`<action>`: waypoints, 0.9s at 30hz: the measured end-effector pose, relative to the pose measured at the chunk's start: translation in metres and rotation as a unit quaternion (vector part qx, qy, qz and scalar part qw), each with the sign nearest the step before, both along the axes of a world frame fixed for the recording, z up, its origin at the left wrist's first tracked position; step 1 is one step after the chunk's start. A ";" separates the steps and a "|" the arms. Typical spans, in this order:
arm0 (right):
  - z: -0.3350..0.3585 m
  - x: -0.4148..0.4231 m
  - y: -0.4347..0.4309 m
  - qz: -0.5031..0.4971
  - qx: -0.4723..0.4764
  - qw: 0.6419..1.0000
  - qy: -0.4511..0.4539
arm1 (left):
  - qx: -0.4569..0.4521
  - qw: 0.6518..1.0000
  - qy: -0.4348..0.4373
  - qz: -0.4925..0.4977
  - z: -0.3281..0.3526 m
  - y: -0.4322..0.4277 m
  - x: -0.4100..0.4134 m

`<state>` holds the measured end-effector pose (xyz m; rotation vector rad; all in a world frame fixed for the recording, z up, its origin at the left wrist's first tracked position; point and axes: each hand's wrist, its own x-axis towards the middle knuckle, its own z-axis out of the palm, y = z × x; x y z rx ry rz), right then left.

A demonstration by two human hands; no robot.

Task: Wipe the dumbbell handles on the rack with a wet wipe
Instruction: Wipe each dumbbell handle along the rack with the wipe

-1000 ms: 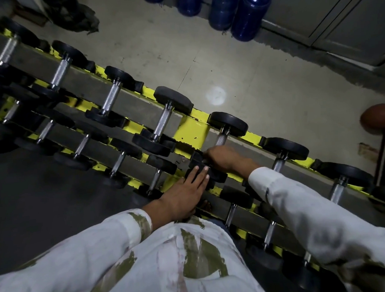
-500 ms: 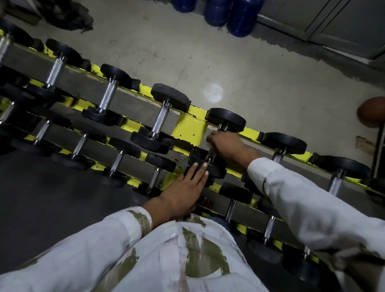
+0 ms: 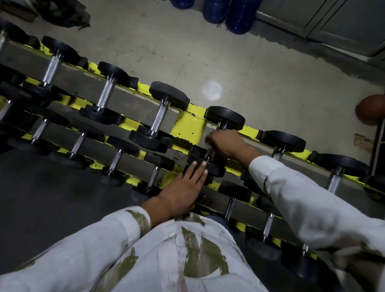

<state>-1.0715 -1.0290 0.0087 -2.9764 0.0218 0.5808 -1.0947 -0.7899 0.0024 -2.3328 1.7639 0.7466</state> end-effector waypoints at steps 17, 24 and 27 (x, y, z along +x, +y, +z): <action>0.005 0.035 0.046 0.016 -0.017 0.972 0.236 | 0.016 1.000 -0.014 -0.005 0.007 -0.002 -0.001; -0.012 -0.017 0.019 0.025 0.042 0.999 -0.014 | 0.019 1.000 -0.014 -0.001 0.010 -0.003 -0.004; -0.025 -0.052 0.013 -0.051 0.099 0.990 -0.087 | 0.023 1.000 -0.011 -0.001 0.013 -0.004 -0.005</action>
